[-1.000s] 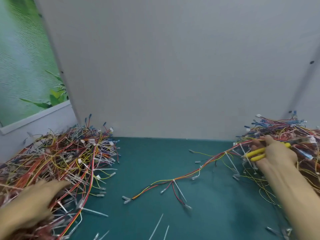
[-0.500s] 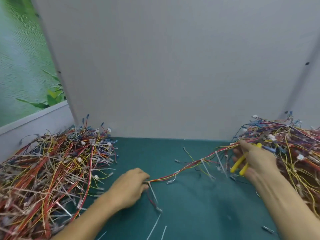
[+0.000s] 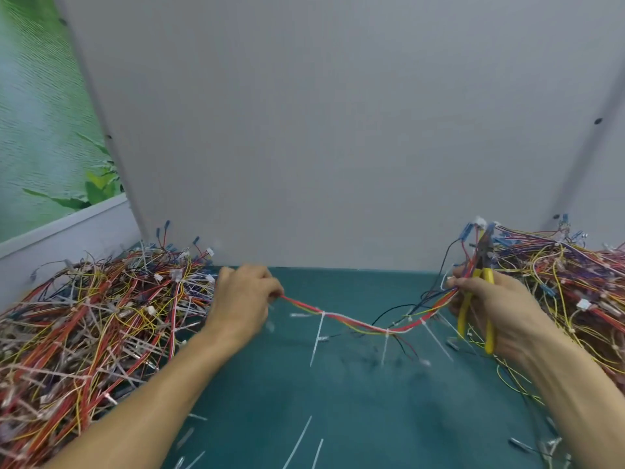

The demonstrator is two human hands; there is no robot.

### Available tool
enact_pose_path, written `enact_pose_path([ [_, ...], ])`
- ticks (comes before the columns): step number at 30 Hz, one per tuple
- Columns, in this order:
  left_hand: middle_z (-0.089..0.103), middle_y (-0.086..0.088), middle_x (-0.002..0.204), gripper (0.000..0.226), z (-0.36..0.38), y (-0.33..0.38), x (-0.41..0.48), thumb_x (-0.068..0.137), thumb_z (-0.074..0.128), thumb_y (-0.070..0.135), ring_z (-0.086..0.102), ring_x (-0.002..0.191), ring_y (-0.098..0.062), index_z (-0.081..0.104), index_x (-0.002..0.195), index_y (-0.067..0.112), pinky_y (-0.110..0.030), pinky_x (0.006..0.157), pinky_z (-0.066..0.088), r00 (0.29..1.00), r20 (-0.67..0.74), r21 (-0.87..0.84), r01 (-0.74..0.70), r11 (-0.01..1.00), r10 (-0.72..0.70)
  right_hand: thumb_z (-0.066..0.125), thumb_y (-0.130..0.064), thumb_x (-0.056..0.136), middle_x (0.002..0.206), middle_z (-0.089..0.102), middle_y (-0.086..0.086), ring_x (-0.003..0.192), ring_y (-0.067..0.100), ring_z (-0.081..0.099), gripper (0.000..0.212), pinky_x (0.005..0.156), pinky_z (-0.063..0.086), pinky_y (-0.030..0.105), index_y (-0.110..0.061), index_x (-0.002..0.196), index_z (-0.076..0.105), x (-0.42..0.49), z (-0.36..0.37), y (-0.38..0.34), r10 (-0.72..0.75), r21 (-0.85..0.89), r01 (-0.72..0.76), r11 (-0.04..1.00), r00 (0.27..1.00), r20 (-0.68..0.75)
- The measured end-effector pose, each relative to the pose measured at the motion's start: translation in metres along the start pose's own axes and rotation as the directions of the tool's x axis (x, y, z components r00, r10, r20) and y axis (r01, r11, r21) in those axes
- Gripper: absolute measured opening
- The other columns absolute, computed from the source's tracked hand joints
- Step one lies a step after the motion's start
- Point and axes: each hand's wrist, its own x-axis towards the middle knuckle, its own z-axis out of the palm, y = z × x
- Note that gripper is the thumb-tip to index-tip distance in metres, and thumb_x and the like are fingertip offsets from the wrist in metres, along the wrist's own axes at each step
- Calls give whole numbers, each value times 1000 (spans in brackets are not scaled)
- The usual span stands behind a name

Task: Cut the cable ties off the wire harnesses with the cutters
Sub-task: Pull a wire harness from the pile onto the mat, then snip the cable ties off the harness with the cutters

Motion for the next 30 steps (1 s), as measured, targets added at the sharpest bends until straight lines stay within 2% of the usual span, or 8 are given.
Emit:
enact_pose_path([
  [6, 72, -2, 83, 10, -33, -2, 6, 81, 73, 13, 62, 79, -29, 78, 89, 18, -38, 71, 46, 995, -72, -18, -65, 998, 64, 53, 0, 92, 62, 65, 9, 51, 18, 61, 11, 52, 57, 33, -3, 84, 59, -5, -14, -18, 29, 39, -27, 999, 999, -45],
  [11, 73, -5, 83, 18, -57, -10, 4, 85, 68, 7, 63, 75, -29, 76, 100, 14, -40, 71, 52, 988, -142, -94, -78, 992, 64, 51, -10, 94, 69, 66, 3, 64, 15, 64, 13, 68, 60, 32, -8, 86, 61, -8, -18, -25, 45, 407, -71, 911, 996, 73],
  [14, 73, 6, 90, 24, -60, -17, 8, 90, 62, 8, 61, 82, -11, 75, 103, 24, -15, 75, 46, 982, 186, -194, 12, 981, 25, 50, -9, 95, 64, 67, 4, 60, 15, 66, 16, 66, 59, 33, -6, 83, 60, -7, -12, -25, 82, 391, -101, 915, 995, 64],
  [17, 72, 9, 88, 18, -38, -18, 9, 91, 63, 18, 57, 76, 1, 74, 101, 27, 2, 62, 33, 774, 628, -155, 26, 988, 78, 51, -5, 95, 61, 65, 7, 50, 14, 64, 17, 51, 58, 30, -3, 80, 59, -3, -10, -18, 207, 121, -205, 971, 978, -8],
  [20, 74, 4, 92, 18, -1, -8, -1, 88, 65, 20, 59, 78, 0, 73, 103, 23, -13, 73, 43, 578, 809, -140, 11, 990, 108, 53, 0, 93, 51, 60, 8, 39, 14, 59, 19, 45, 53, 30, -3, 75, 57, 0, -10, 1, 236, -124, -245, 961, 968, -89],
  [22, 74, 5, 96, 20, 19, -3, -6, 85, 67, 21, 61, 83, -2, 73, 103, 23, -19, 80, 46, 519, 846, -126, -18, 992, 117, 54, 2, 92, 57, 57, 13, 38, 15, 56, 19, 47, 47, 28, -3, 75, 54, 1, -10, 17, 208, -225, -234, 946, 969, -134],
  [25, 72, 6, 91, 17, 35, 4, 0, 87, 61, 30, 60, 83, -9, 71, 97, 21, -26, 82, 47, 556, 817, -167, -22, 986, 151, 55, 4, 91, 65, 56, 17, 51, 23, 54, 14, 53, 45, 30, -1, 79, 54, 2, -12, 34, 183, -290, -228, 930, 968, -174],
  [30, 67, 0, 113, 22, 55, 54, 18, 93, 56, 27, 58, 108, -20, 68, 110, 19, -33, 93, 45, 775, 584, -278, -89, 956, 242, 56, 5, 91, 64, 59, 18, 54, 25, 55, 13, 53, 47, 32, 3, 78, 57, 6, -14, 42, 171, -317, -222, 922, 969, -181],
])
